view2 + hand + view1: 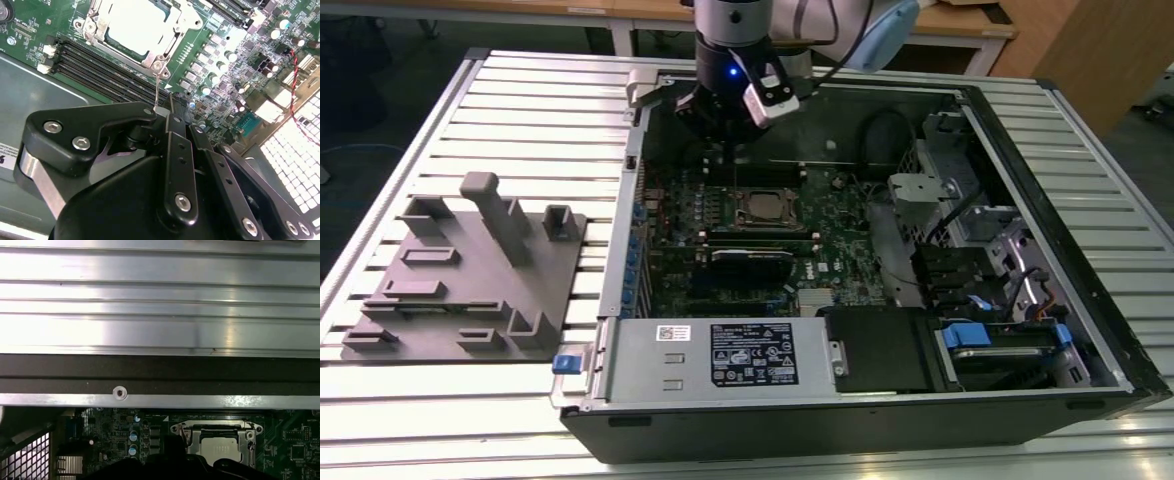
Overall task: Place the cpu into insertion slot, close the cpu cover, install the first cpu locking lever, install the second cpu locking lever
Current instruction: 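Install the first cpu locking lever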
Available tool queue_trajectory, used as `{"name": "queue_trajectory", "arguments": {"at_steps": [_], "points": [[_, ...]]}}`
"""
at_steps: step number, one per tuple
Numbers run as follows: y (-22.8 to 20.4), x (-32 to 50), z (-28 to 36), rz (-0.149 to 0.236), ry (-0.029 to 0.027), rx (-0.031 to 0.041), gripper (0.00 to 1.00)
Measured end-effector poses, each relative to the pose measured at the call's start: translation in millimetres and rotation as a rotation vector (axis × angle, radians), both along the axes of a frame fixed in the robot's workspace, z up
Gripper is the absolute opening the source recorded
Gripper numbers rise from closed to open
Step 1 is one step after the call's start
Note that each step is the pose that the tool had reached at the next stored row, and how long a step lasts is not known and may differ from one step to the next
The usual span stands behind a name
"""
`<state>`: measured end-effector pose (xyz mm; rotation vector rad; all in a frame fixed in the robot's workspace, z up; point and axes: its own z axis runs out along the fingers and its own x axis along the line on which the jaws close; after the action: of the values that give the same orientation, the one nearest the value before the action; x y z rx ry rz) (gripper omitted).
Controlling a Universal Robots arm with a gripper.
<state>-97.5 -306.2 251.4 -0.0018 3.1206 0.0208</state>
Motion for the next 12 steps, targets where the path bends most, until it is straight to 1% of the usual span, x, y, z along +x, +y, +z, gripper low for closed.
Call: {"name": "queue_trajectory", "arguments": {"at_steps": [7, 12], "points": [[0.0, 2.8, 0.5, 0.0, 0.0, 0.0, 0.11], [0.0, 7.2, 0.5, 0.0, 0.0, 0.0, 0.11]]}}
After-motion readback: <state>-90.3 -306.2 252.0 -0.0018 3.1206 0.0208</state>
